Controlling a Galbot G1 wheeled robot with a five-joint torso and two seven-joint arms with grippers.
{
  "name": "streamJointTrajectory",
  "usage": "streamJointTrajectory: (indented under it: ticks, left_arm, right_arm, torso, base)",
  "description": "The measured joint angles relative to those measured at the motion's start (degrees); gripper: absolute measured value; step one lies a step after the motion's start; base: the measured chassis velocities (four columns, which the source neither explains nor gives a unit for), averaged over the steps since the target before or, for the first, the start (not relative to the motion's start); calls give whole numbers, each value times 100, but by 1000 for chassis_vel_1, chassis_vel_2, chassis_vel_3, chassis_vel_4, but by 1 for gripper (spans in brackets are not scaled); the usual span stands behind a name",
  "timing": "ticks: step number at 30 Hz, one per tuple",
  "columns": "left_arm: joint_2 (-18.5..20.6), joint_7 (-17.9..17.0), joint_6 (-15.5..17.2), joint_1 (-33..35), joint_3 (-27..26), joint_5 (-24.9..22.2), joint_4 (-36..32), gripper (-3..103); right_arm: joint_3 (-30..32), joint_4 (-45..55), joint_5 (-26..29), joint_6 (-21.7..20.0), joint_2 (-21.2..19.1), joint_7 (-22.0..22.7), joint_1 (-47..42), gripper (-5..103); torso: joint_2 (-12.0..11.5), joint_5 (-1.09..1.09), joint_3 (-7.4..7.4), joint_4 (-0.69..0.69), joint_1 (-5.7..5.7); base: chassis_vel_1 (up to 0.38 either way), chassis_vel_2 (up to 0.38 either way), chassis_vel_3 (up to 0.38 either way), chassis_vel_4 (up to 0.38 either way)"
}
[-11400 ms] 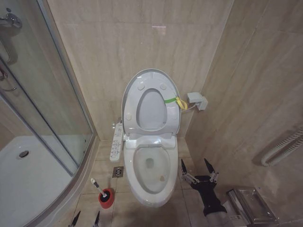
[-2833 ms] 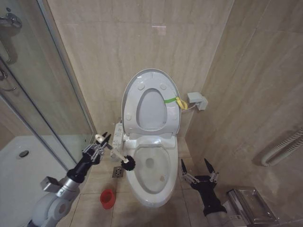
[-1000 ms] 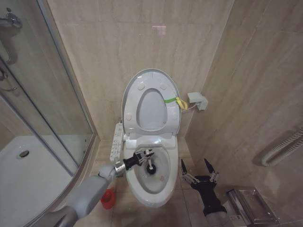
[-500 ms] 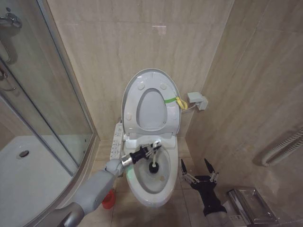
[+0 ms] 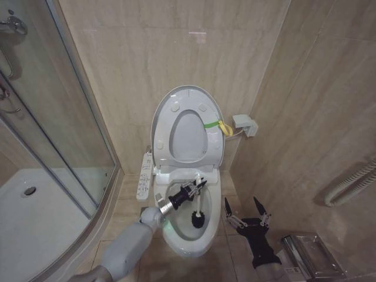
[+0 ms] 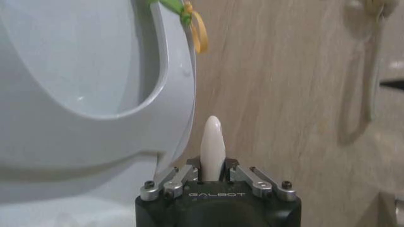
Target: Open the toilet lid, clean the toilet bowl with a toilet brush, close the toilet lid, and flush.
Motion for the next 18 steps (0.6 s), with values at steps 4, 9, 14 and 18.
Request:
streamJointTrajectory:
  ticks: [4, 9, 14, 18]
  left_arm:
    - [-86, 135, -174, -88, -81, 268, 385, 23]
    - [-99, 139, -198, -212, -164, 154, 187, 23]
    - [-226, 214, -196, -231, -278, -1, -153, 22]
    - [-334, 385, -281, -98, -307, 65, 16, 22]
  right_arm:
    - [0, 0, 0, 0, 0, 0, 0, 100]
    - [0, 0, 0, 0, -1, 0, 0, 100]
    - [0, 0, 0, 0, 0, 0, 0, 100]
    - [0, 0, 0, 0, 0, 0, 0, 100]
  torso:
    - [0, 0, 0, -1, 0]
    - [-2, 1, 2, 0, 1]
    - [-1, 1, 1, -3, 0]
    - [-2, 1, 2, -1, 1]
  base:
    - [0, 0, 0, 0]
    - [0, 0, 0, 0]
    - [0, 0, 0, 0]
    - [0, 0, 0, 0]
